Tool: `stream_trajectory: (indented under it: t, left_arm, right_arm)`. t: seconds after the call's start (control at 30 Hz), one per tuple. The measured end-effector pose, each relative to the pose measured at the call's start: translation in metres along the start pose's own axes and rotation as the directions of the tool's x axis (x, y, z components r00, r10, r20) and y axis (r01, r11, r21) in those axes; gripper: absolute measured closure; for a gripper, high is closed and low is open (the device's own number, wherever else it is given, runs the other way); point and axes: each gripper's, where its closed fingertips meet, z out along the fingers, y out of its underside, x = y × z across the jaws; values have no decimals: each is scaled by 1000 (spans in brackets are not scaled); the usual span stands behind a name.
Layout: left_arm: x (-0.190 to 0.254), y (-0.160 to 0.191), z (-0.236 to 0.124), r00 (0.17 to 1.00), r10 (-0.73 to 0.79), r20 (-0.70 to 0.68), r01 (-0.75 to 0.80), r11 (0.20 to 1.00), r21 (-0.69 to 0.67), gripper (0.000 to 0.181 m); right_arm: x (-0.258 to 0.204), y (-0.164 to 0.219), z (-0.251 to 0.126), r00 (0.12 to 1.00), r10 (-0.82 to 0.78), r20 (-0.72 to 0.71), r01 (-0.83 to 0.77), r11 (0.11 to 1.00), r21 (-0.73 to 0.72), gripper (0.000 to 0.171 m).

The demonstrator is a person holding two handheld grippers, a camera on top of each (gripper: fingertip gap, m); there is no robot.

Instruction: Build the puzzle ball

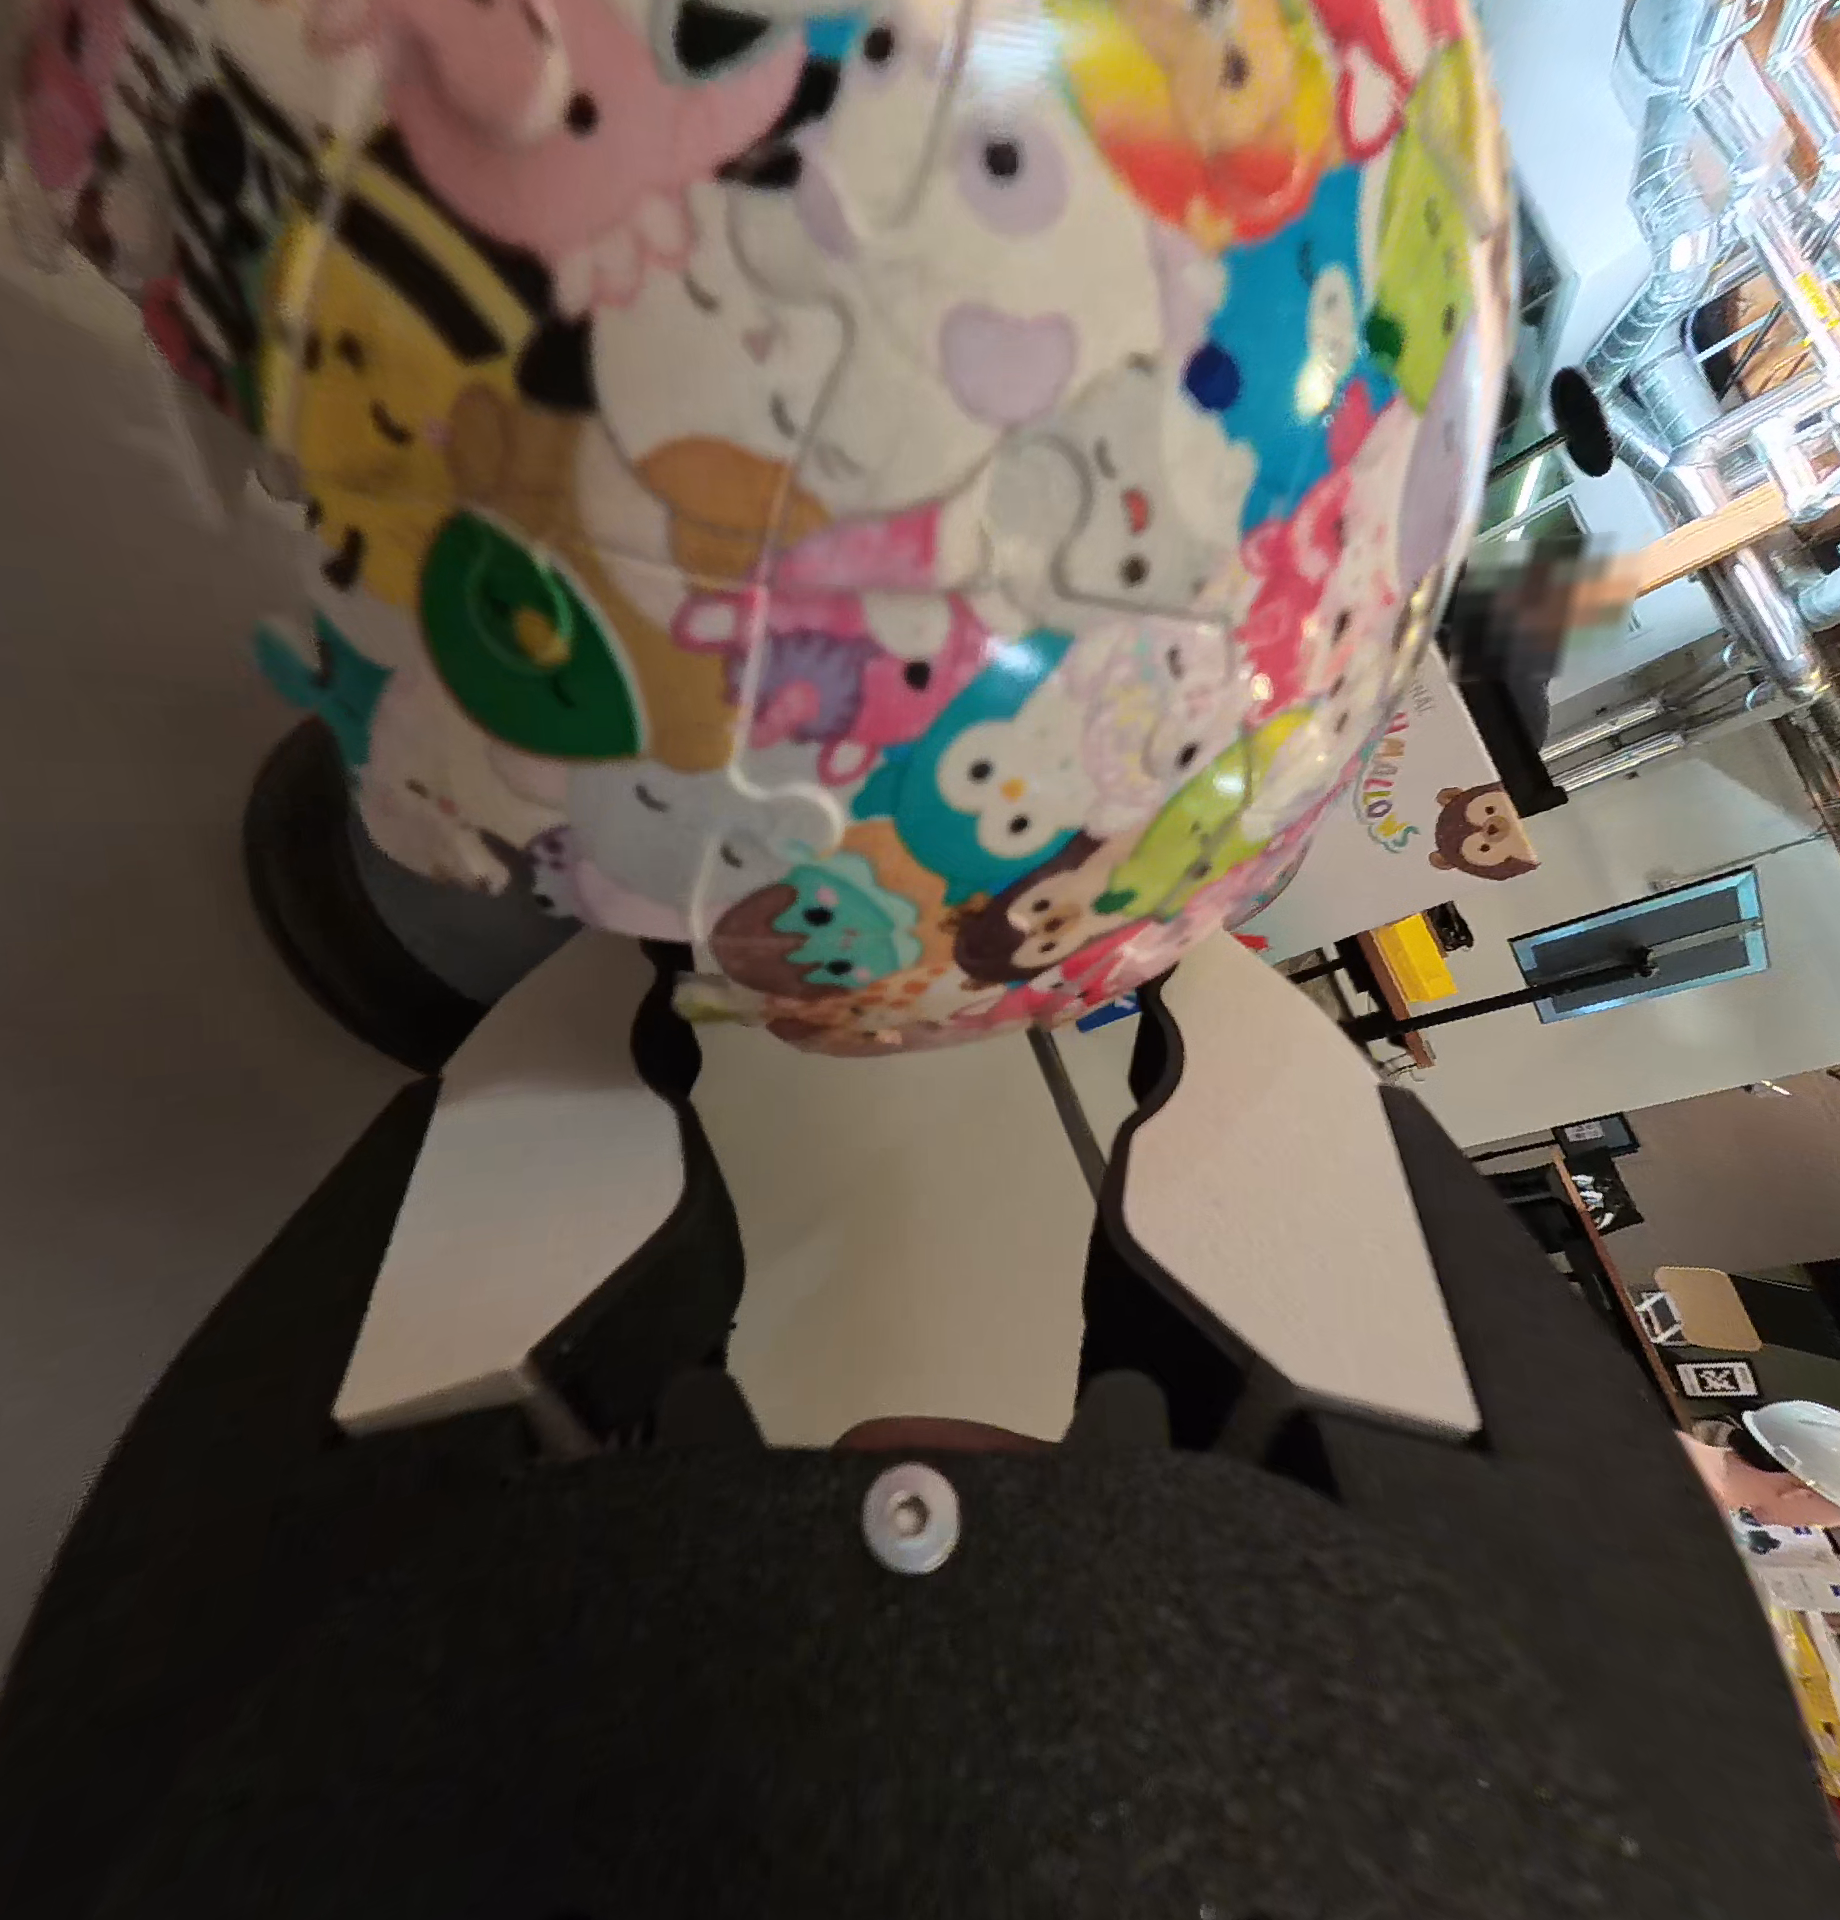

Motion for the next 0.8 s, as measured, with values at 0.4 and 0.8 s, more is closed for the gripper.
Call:
stream_trajectory:
  t: [0.4,0.8]
  left_arm:
    - [20,6,8,962,-91,-257,89,996,-20,98]
    - [58,23,25,742,-138,-657,96,990,-99,104]
  right_arm:
    - [-15,9,2,972,97,216,-76,992,-105,89]
    - [-43,24,-5,748,311,585,-100,926,-365,88]
